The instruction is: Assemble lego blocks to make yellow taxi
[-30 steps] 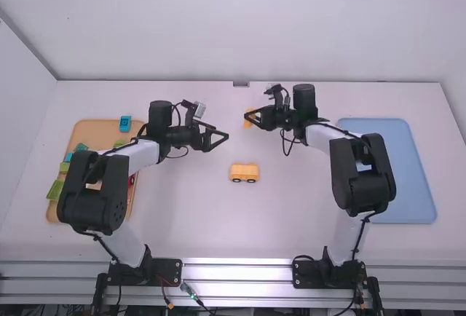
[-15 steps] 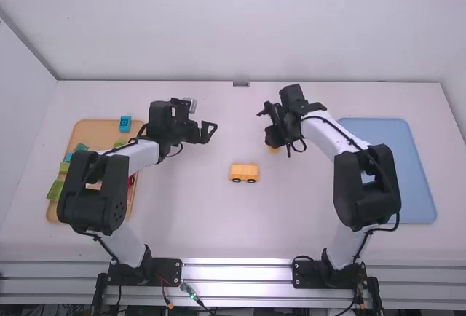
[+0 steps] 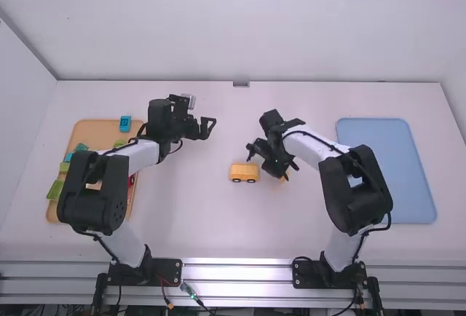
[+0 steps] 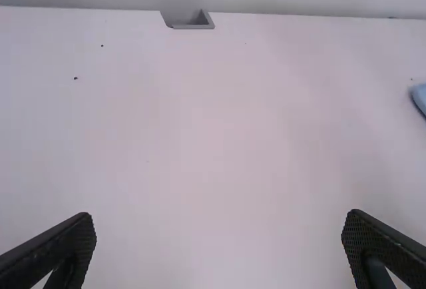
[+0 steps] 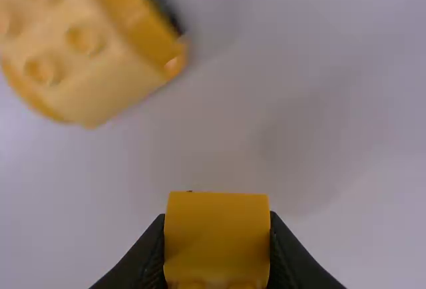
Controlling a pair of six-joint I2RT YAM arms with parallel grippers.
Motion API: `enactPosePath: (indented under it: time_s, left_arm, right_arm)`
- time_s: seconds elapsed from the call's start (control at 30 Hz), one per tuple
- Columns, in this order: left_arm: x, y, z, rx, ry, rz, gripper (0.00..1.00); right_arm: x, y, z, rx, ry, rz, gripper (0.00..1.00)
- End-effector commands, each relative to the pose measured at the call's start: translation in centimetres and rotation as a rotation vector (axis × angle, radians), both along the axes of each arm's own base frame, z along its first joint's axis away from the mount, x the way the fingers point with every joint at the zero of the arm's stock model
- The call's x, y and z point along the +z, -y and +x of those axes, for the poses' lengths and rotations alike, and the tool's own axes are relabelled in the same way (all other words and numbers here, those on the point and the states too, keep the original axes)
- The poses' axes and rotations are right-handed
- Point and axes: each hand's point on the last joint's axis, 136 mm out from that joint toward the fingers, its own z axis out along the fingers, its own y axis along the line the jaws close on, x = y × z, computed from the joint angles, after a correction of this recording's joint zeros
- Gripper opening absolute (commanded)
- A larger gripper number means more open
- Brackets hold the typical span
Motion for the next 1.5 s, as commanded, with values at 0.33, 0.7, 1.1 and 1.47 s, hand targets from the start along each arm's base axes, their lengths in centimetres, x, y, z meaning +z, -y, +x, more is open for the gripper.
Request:
enactPosePath:
  time_s: [0.33, 0.7, 1.1, 1.47]
  left_arm:
    - [-0.6, 0.0, -0.5, -0.008, -0.026, 0.015, 0.99]
    - [-0.6, 0.0, -0.5, -0.008, -0.024, 0.015, 0.99]
    - [-0.8, 0.0, -0.6, -0.008, -0.033, 0.016, 0.99]
    - [-0.8, 0.0, -0.6, -0.008, -0.035, 0.016, 0.99]
  right_arm:
    - [-0.6, 2.0, 0.8, 0.214, 0.034, 0.021, 0.0]
    - [-0.5, 0.6, 0.9, 0.387, 0.049, 0.098, 0.0]
    - [-0.5, -0.2, 1.1, 0.414, 0.066, 0.114, 0.05]
    - [-0.5, -0.1, 1.0, 0.398, 0.058, 0.133, 0.2]
